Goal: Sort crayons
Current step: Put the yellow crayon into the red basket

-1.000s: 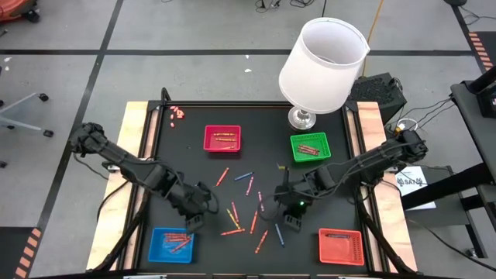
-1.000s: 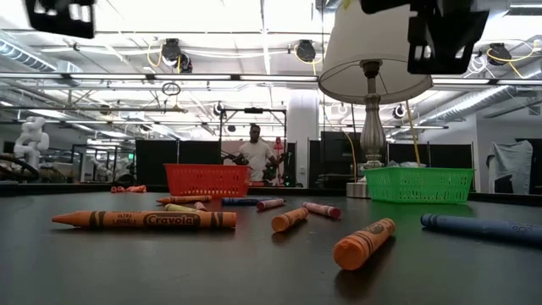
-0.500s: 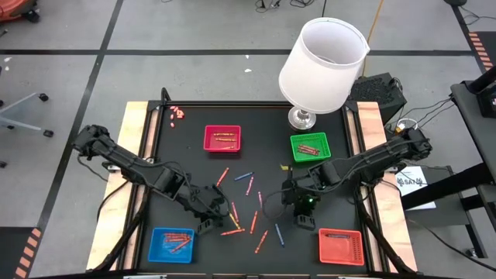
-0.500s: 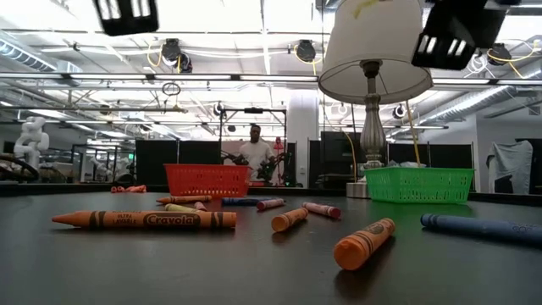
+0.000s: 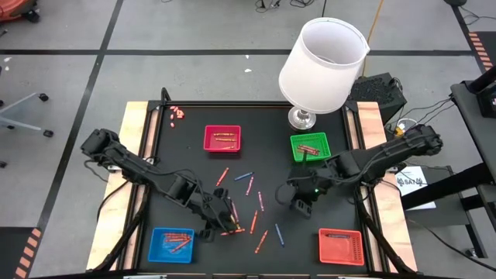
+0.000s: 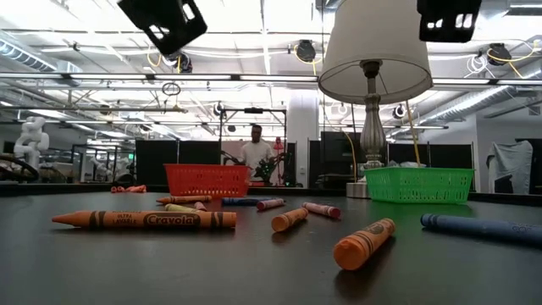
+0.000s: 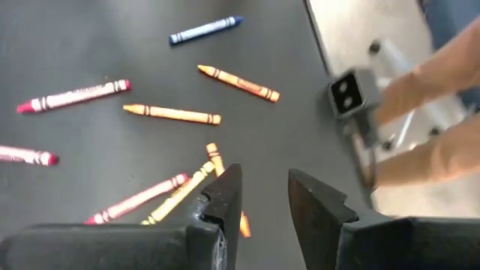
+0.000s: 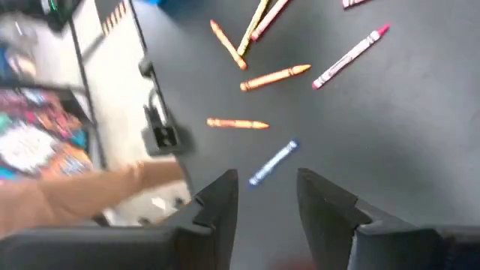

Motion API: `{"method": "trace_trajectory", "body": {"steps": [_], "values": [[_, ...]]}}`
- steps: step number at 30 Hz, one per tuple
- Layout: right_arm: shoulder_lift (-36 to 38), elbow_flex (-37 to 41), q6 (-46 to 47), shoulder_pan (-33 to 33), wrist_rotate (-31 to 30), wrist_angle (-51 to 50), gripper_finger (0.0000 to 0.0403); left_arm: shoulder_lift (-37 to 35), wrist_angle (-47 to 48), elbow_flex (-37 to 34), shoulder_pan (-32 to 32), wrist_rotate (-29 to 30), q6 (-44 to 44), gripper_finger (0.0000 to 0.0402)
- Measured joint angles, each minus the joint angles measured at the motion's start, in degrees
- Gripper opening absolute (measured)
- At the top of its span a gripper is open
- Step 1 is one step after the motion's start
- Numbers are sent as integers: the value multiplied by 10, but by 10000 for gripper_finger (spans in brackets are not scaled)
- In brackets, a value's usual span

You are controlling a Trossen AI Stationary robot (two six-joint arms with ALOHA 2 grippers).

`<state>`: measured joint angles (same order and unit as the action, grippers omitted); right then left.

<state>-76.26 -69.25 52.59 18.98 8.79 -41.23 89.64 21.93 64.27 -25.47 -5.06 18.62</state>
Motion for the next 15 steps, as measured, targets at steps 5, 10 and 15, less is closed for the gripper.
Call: {"method": "trace_trajectory", "body": {"steps": [5,10,15], "values": [[-1,0,112,11,-11,51,121,19,12,0,0,8,-116,111],[-4,0,189,40,-75,143,121,39,47,0,0,33,-201,111],[-4,0,233,83,-195,196,121,69,54,0,3,41,-261,116]]}}
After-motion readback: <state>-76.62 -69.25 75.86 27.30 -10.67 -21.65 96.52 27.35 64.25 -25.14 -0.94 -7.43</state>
